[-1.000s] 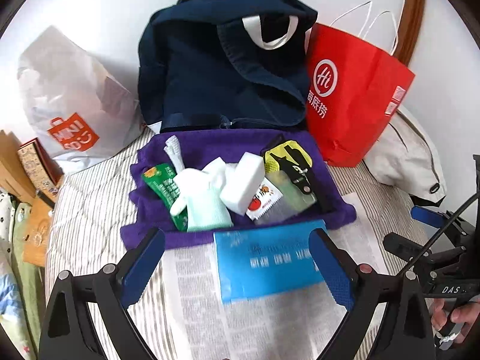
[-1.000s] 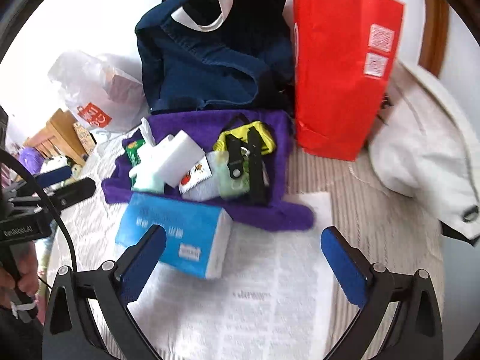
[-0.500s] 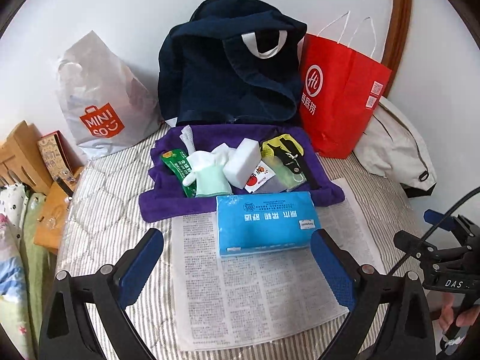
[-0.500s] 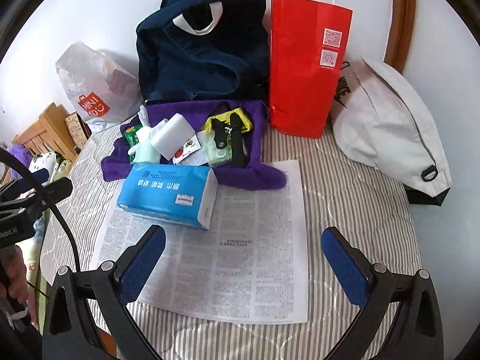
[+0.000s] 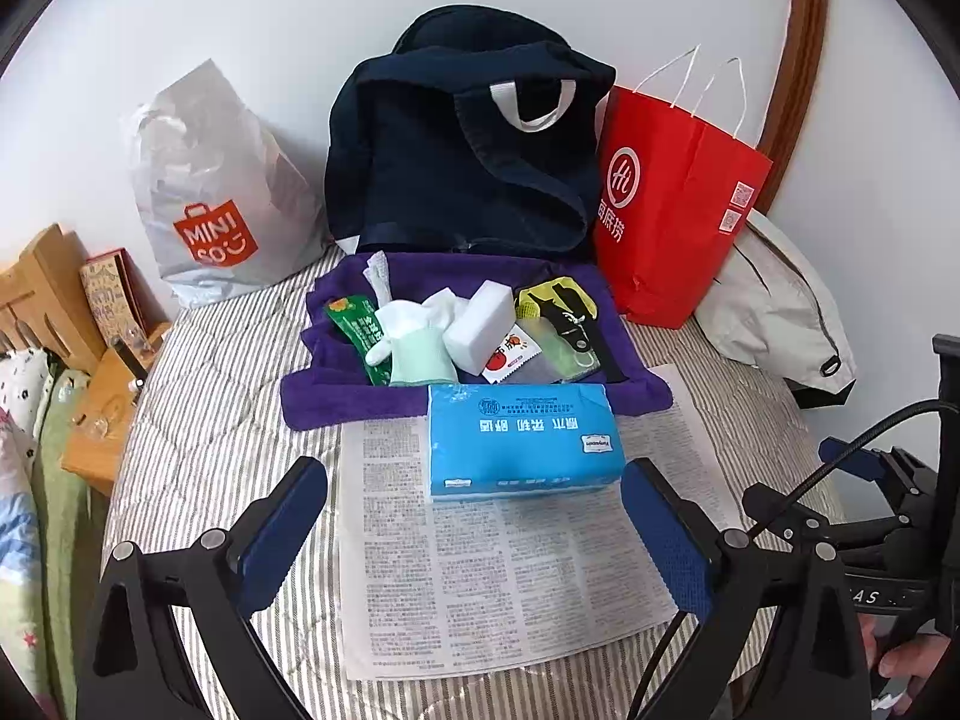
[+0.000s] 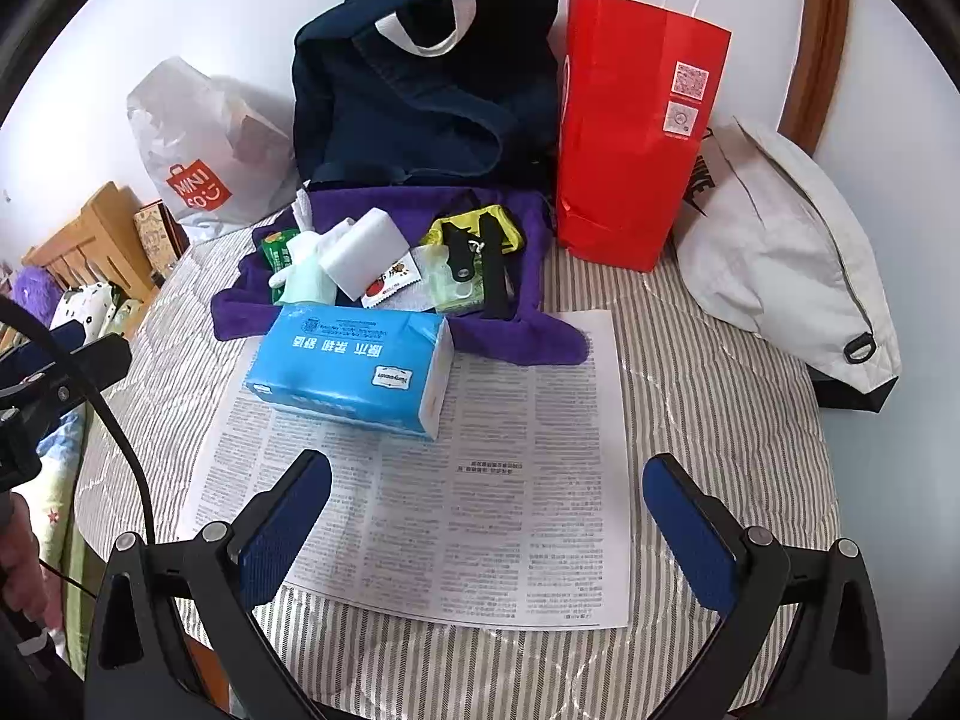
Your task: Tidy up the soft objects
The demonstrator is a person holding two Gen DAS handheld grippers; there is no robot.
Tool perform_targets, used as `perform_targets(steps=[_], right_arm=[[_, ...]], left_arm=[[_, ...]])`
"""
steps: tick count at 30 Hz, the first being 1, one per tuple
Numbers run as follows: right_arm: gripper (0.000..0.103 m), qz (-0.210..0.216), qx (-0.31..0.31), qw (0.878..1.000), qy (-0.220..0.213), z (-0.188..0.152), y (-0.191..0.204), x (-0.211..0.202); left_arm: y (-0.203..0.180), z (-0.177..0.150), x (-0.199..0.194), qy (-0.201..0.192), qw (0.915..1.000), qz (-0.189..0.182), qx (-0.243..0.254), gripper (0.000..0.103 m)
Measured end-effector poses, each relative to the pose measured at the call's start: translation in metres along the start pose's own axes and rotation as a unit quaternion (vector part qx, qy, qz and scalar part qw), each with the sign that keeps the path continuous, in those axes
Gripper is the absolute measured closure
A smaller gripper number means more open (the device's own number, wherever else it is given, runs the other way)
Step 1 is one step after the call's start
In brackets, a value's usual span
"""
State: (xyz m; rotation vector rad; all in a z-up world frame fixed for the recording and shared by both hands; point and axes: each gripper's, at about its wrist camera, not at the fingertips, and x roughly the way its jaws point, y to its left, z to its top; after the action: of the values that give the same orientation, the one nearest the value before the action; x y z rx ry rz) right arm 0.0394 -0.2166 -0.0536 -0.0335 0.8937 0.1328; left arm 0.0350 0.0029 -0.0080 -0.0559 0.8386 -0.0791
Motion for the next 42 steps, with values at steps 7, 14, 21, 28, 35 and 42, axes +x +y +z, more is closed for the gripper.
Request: perform_targets(steps=[7, 14, 21, 28, 35, 42], right_arm=[[0.001, 0.001, 0.003, 1.000, 0.001, -0.001, -0.003, -0.003], [0.001, 0.001, 0.004, 1.000, -0.002, -0.002, -0.004, -0.008], [0.001, -0.003, 0.006, 1.000, -0.006, -0.003, -0.005, -0.013], [0.001, -0.005, 0.005, 1.000, -0.009, -0.004, -0.005, -0.016], [0.001, -0.007, 0.010, 1.000, -0.009, -0.004, -0.008, -0.016], [0.001, -0.007, 0.011, 1.000, -0.010, -0.004, -0.008, -0.017]], left_arm=[[0.003, -0.003, -0.002, 0.001, 1.0000, 0.002, -0.007, 0.004], [0.003, -0.006, -0.007, -0.004, 1.0000, 0.003, -0.008, 0.004], [0.005, -0.013, -0.006, 0.002, 0.9999, 0.003, -0.013, 0.004], [0.005, -0.016, -0.001, 0.011, 0.9998, 0.003, -0.014, 0.004], [0.004, -0.016, -0.001, 0.012, 0.9998, 0.004, -0.013, 0.004], [0.003, -0.016, -0.001, 0.013, 0.9998, 0.003, -0.014, 0.004]])
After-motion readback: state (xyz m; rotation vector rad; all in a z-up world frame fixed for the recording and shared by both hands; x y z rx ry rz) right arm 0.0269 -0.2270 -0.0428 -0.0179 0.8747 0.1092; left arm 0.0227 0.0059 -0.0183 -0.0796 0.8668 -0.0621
